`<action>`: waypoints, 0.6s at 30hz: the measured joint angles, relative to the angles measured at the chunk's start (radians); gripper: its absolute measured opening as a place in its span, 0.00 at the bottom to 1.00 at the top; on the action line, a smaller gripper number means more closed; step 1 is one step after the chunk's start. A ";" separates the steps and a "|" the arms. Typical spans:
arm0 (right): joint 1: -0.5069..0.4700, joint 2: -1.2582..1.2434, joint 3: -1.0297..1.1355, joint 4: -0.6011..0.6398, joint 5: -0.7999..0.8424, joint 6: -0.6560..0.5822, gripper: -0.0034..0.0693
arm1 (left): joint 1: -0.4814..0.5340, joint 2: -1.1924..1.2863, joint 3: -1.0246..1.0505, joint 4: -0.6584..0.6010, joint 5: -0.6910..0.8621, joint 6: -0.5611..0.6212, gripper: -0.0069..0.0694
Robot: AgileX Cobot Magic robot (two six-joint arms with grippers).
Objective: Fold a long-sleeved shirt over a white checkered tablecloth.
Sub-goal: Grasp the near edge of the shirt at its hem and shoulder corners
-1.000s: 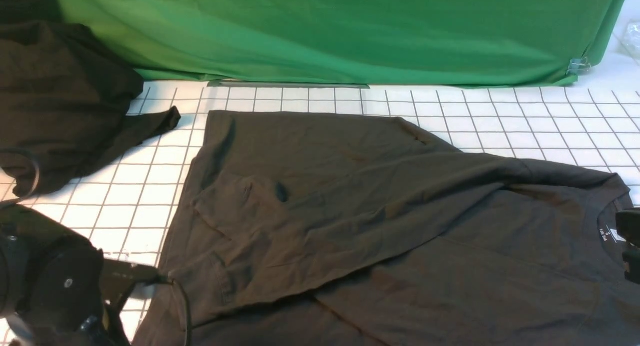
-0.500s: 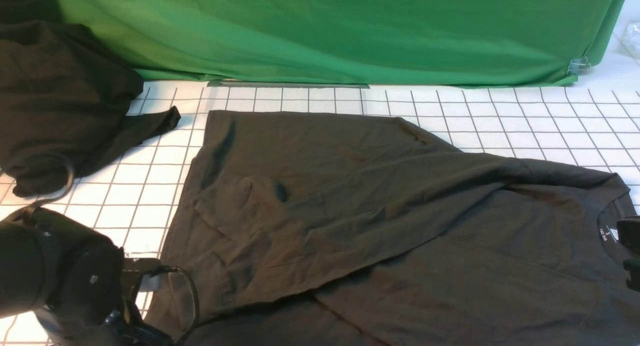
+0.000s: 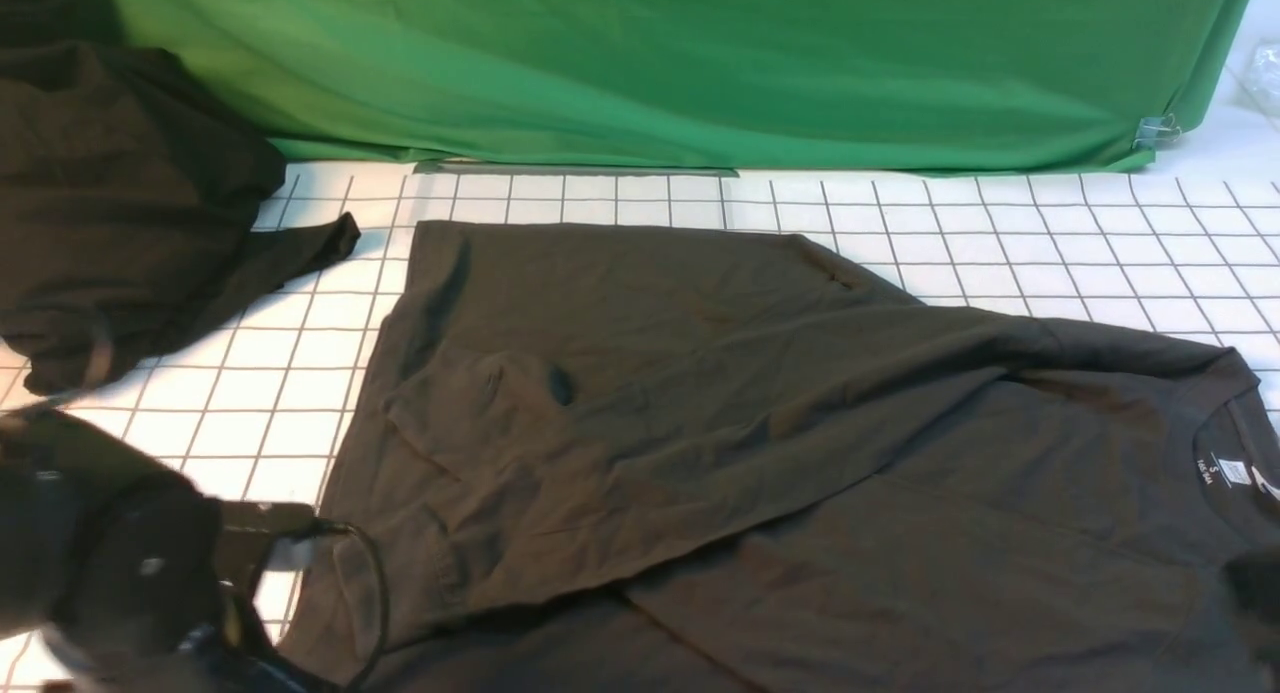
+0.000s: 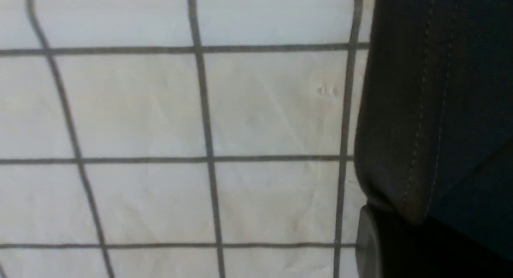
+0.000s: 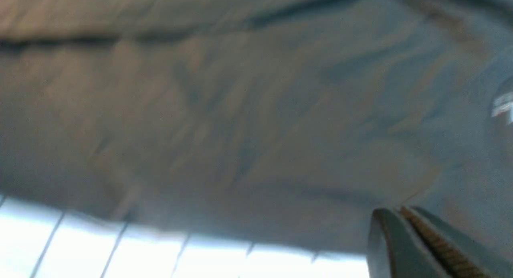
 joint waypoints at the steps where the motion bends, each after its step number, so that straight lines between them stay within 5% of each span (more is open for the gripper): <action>1: 0.000 0.027 -0.009 0.061 0.031 -0.064 0.06 | 0.000 -0.034 0.000 0.004 0.027 0.000 0.12; 6: 0.026 0.160 -0.019 0.200 0.100 -0.256 0.06 | 0.000 -0.162 0.000 0.006 0.113 0.000 0.12; 10: 0.184 0.291 -0.019 0.166 0.098 -0.297 0.12 | 0.000 -0.238 0.000 0.006 0.169 0.000 0.12; 16: 0.393 0.414 -0.019 0.009 0.024 -0.172 0.48 | 0.000 -0.251 0.000 0.013 0.191 0.000 0.12; 18: 0.457 0.469 -0.019 -0.032 -0.019 -0.152 0.68 | 0.000 -0.251 0.000 0.020 0.192 0.000 0.12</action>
